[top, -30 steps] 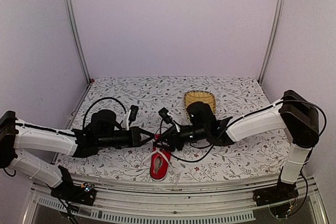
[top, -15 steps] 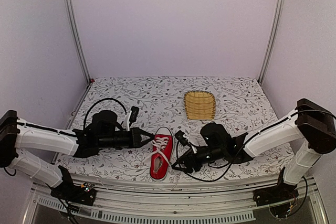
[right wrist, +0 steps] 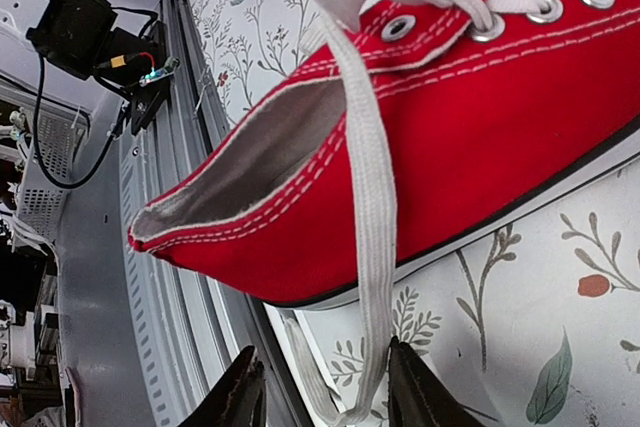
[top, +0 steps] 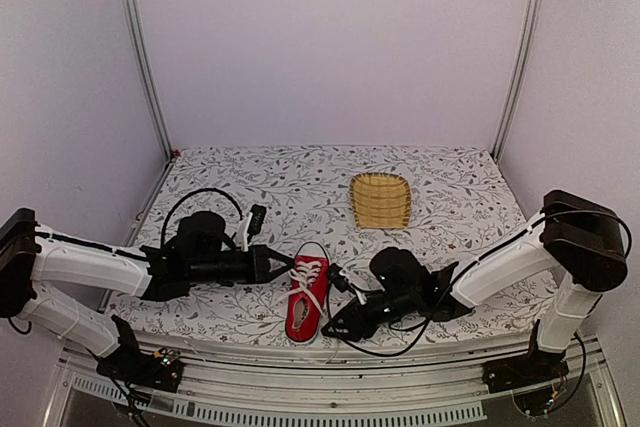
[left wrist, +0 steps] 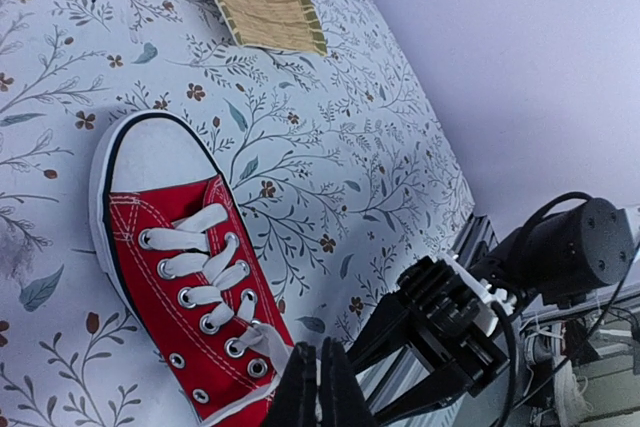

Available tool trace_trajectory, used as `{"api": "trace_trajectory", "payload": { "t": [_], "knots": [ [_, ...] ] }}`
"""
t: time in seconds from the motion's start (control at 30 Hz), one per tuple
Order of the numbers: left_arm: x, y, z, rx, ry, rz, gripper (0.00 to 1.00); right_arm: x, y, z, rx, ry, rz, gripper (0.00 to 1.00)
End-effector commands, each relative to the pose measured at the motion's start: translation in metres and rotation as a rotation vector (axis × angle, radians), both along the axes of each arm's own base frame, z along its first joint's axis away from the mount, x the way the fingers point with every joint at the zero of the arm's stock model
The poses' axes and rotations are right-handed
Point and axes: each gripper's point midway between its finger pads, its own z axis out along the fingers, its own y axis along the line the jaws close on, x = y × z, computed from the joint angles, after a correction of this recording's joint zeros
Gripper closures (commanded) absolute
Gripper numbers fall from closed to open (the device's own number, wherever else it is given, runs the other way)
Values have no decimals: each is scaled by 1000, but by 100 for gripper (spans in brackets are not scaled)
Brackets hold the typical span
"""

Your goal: Tie the shoes

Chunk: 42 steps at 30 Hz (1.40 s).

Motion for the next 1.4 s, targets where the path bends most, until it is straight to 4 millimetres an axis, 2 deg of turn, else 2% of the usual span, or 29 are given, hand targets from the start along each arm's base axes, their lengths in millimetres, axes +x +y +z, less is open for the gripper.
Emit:
{"api": "trace_trajectory", "payload": {
  "t": [0.0,0.27,0.7,0.77,0.87,0.9,1.0,1.17,1.37],
  "knots": [
    [1,2,-4,10,-3,-5,100,6,12,3,15,-10,-9,60],
    [0,3,-5,14,1,-9,100,20,17,-9,-40,-26,-55,64],
    [0,7,-2,23,-10,8,100,13,7,-10,-54,-8,-52,60],
    [0,8,-2,23,-11,7,100,13,7,-11,-56,-5,-52,70],
    [-2,7,-2,20,-17,-4,100,15,7,-10,-54,-9,-56,92],
    [-3,7,-1,18,-21,-9,100,16,7,-8,-52,-13,-63,96],
    [-5,7,-1,20,-28,-21,100,26,5,2,-42,-37,-89,98],
    [-5,7,3,25,-45,-33,100,54,7,27,-31,-99,-133,98],
    [-5,5,10,17,-66,-45,100,85,18,37,-49,-163,-152,98]
  ]
}}
